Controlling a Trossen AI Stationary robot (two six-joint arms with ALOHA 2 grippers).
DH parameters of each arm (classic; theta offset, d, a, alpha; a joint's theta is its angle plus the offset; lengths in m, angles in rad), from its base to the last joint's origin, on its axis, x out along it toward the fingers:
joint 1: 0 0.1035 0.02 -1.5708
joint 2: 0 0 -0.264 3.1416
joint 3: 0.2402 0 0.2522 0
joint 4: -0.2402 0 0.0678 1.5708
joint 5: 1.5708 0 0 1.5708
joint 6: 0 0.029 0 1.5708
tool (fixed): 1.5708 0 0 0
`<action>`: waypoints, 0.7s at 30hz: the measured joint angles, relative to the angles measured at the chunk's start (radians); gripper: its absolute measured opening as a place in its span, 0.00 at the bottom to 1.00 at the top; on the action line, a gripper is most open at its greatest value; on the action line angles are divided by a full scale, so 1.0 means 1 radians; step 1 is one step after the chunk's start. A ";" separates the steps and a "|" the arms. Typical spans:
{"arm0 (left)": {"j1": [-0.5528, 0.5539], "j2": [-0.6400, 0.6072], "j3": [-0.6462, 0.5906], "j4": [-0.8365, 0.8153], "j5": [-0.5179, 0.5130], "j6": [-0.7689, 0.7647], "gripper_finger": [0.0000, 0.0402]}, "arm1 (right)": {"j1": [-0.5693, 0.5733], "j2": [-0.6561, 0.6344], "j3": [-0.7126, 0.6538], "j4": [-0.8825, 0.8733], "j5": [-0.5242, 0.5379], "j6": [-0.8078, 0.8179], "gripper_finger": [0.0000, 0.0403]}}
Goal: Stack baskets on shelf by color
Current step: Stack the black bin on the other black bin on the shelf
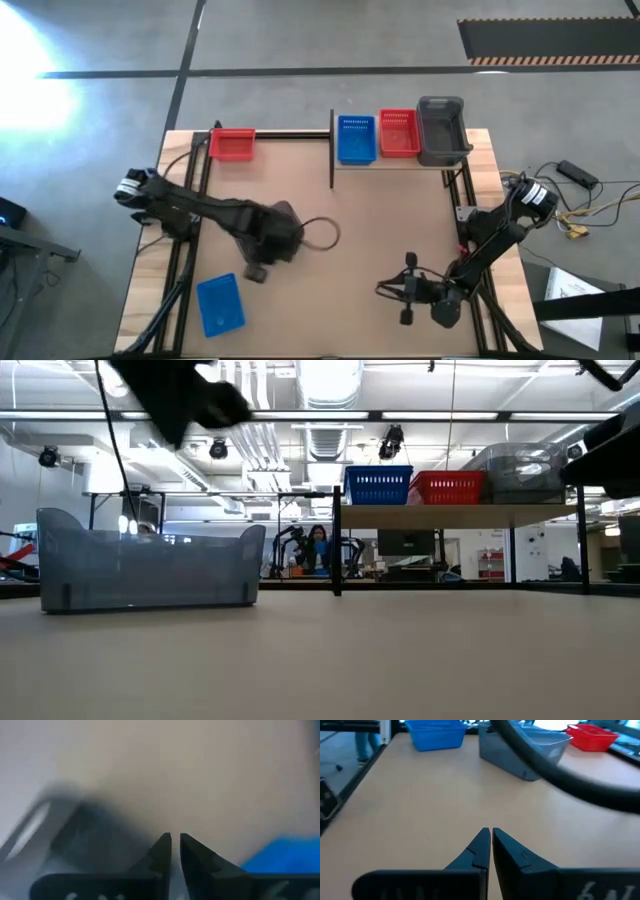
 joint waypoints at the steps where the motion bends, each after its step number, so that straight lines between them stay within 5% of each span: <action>1: -0.019 -0.009 0.004 -0.080 -0.055 0.009 0.07 | 0.000 0.007 0.000 0.006 0.011 0.000 0.03; 6: -0.082 -0.054 -0.037 -0.264 -0.116 0.000 0.22 | -0.002 0.050 0.029 0.007 0.069 -0.007 0.03; 13: -0.107 -0.091 -0.265 -0.283 -0.162 0.052 0.44 | -0.010 0.082 0.065 0.007 0.094 -0.078 0.03; 17: -0.107 -0.092 -0.384 -0.146 -0.247 0.053 0.42 | -0.022 0.081 0.066 0.006 0.099 -0.098 0.03; 21: -0.106 -0.092 -0.432 0.049 -0.274 0.054 0.27 | -0.029 0.074 0.066 0.008 0.147 -0.109 0.03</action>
